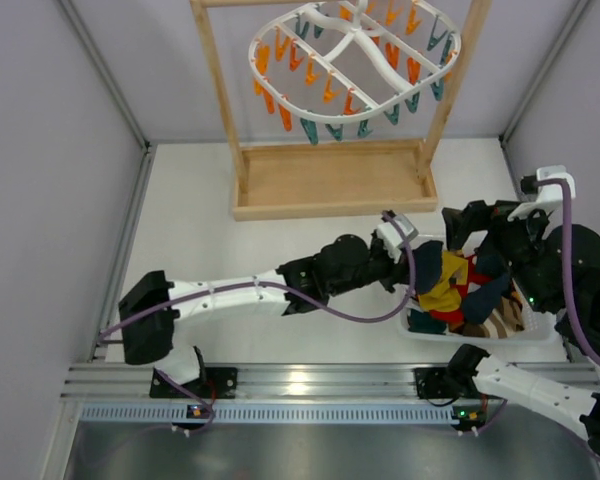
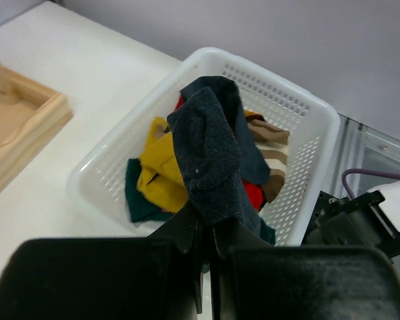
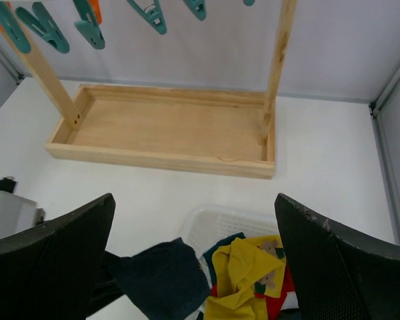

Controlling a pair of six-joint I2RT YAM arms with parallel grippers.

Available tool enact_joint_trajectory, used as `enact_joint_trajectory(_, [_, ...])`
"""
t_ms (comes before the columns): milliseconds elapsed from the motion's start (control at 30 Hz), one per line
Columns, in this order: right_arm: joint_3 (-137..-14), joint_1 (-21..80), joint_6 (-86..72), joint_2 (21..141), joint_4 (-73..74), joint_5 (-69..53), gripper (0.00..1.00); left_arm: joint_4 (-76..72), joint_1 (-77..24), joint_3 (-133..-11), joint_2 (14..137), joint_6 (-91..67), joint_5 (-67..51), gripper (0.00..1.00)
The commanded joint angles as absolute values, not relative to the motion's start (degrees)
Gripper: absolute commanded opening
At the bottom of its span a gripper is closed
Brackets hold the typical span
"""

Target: Remove the socks clipped to the hanger

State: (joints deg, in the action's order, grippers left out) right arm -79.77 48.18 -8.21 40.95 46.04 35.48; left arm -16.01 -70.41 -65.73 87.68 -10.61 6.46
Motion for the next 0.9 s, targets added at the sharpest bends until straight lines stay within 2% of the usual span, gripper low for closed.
enact_joint_trajectory(0, [-80.5,47.5,-9.1,38.5,49.1,39.2,0.99,-17.1,-70.4,-77.6,96.4,-11.2,-3.8,0.0])
enact_joint_trajectory(233, [-80.7,47.6,-9.0,35.0,49.8,41.6,0.99,-7.3,-70.6,-104.6,120.1,-13.5,-9.9,0.0])
enact_joint_trajectory(300, [-80.8,47.6,-9.3,34.9,51.0,41.7,0.99,-2.7,-70.6,-115.0,125.1,-14.4,-9.9,0.12])
enact_joint_trajectory(333, [-80.8,47.5,-9.4,34.8,51.2,41.6,0.99,3.0,-70.6,-118.0,129.1,-14.3,-9.5,0.25])
enact_joint_trajectory(367, [-80.7,47.5,-9.7,34.7,51.5,41.4,0.99,4.6,-70.7,-120.0,130.3,-14.2,-8.6,0.25])
enact_joint_trajectory(400, [-80.5,47.5,-9.8,34.3,51.7,41.3,0.99,5.0,-70.8,-120.1,131.0,-13.7,-7.3,0.28])
enact_joint_trajectory(533, [-78.4,47.6,-9.6,33.8,50.8,41.7,0.99,5.3,-71.0,-116.3,128.4,-12.7,-5.3,0.49])
enact_joint_trajectory(567, [-78.1,47.5,-9.3,33.8,50.3,41.7,1.0,5.3,-71.1,-115.6,127.6,-12.2,-5.1,0.6])
enact_joint_trajectory(633, [-77.3,47.6,-9.3,34.4,49.2,41.6,0.99,5.4,-71.5,-112.9,124.8,-11.0,-2.9,0.71])
enact_joint_trajectory(667, [-77.1,47.5,-9.4,34.7,48.9,41.5,0.99,5.3,-71.5,-112.0,123.7,-10.9,-1.9,0.86])
enact_joint_trajectory(700, [-77.0,47.5,-9.4,35.2,48.4,41.6,1.0,5.4,-71.6,-109.6,121.1,-10.7,-1.1,0.88])
enact_joint_trajectory(733, [-76.6,47.5,-9.4,35.4,47.6,41.5,0.99,5.4,-71.6,-108.2,119.6,-10.6,2.4,0.97])
enact_joint_trajectory(867, [-76.0,47.6,-9.7,35.9,45.0,41.4,0.99,5.3,-71.5,-100.4,112.0,-10.7,10.1,0.99])
